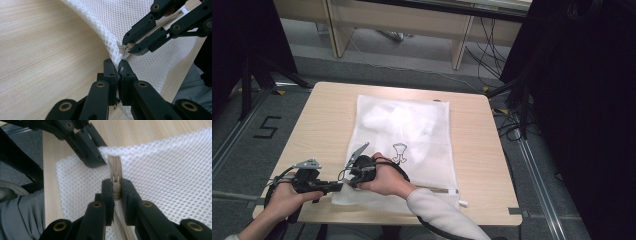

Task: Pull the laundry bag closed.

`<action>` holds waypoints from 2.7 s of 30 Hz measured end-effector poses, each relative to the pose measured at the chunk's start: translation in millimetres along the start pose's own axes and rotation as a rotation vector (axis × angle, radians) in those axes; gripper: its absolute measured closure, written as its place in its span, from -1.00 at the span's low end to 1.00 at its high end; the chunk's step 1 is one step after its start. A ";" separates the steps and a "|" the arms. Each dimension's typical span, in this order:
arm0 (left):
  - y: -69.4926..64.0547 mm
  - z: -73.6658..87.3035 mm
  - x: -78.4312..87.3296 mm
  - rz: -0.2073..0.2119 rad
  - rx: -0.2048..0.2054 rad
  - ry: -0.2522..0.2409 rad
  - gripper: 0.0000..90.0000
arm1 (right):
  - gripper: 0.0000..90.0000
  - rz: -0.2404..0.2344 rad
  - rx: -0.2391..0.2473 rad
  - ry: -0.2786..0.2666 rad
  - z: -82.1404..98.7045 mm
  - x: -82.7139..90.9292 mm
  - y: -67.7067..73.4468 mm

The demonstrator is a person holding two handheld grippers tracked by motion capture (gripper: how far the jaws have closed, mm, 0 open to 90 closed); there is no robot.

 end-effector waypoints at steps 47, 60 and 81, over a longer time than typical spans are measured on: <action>0.7 0.0 0.1 -0.036 -0.053 0.016 0.91 | 0.84 0.001 -0.029 0.069 24.2 8.6 -0.3; 1.5 0.5 0.3 -0.042 -0.052 0.022 0.91 | 0.84 0.008 -0.050 0.075 33.1 14.4 -2.1; 2.7 0.8 0.2 -0.047 -0.044 0.022 0.91 | 0.84 0.030 -0.057 0.088 42.4 24.8 -5.9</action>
Point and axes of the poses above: each handheld gripper's, and its own axes: x roughly backward along the jaws, z roughly out of its underside, y roughly to its left, the point moved 7 cm from there along -x, roughly forward along the jaws, and after that the axes turned 15 degrees about -y, right-handed, at the moved point
